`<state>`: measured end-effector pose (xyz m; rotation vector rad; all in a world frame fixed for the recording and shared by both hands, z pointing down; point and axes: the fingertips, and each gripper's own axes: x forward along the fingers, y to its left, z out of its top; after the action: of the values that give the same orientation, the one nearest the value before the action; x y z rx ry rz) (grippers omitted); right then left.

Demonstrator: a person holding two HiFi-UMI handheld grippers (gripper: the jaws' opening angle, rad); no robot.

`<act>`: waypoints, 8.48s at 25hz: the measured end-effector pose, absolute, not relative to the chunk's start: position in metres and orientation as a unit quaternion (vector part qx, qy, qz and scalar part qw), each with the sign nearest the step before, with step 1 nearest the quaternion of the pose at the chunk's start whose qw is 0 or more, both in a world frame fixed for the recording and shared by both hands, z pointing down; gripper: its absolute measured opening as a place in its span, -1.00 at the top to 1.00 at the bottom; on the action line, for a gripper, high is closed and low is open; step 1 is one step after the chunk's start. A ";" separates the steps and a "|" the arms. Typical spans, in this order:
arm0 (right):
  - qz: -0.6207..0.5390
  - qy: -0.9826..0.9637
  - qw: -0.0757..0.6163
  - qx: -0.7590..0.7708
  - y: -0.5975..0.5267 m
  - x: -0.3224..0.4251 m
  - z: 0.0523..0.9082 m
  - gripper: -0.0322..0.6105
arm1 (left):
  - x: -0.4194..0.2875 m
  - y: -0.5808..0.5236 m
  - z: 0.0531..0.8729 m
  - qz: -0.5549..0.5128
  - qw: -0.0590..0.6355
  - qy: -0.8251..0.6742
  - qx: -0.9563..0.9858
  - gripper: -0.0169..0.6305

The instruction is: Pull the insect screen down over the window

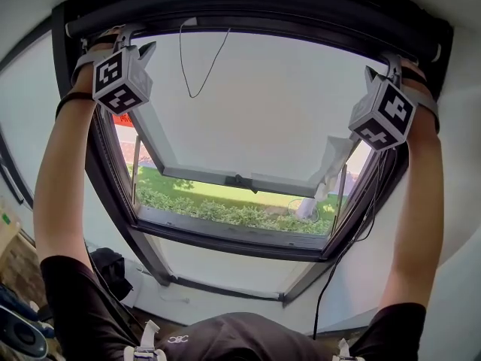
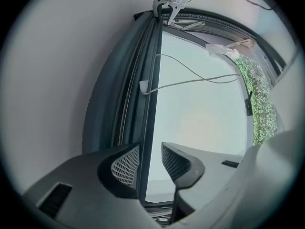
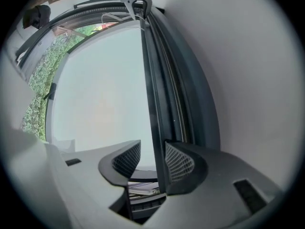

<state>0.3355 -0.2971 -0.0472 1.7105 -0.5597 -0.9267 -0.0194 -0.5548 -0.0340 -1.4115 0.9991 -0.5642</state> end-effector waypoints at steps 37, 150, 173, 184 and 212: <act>-0.193 -0.404 0.658 0.605 -0.292 0.332 0.172 0.34 | -0.022 -0.547 0.186 -0.420 0.536 0.271 -0.680 0.47; 0.023 -0.481 0.726 0.491 -0.272 0.327 0.660 0.79 | -0.031 -0.527 0.691 -0.595 0.319 0.122 -0.727 0.61; 0.002 -0.497 0.713 0.495 -0.281 0.324 0.669 0.52 | -0.031 -0.527 0.702 -0.595 0.315 0.134 -0.727 0.25; 0.007 -0.505 0.702 0.503 -0.277 0.321 0.670 0.25 | -0.032 -0.524 0.698 -0.594 0.310 0.148 -0.727 0.14; 0.003 -0.756 0.006 0.655 -0.305 0.137 0.476 0.89 | -0.035 -0.349 0.494 -0.105 0.018 0.464 -0.879 0.91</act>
<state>0.1373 -0.3051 0.4763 2.0501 -2.3647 0.0102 -0.0349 -0.3490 0.4944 -2.7321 1.4415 -0.3247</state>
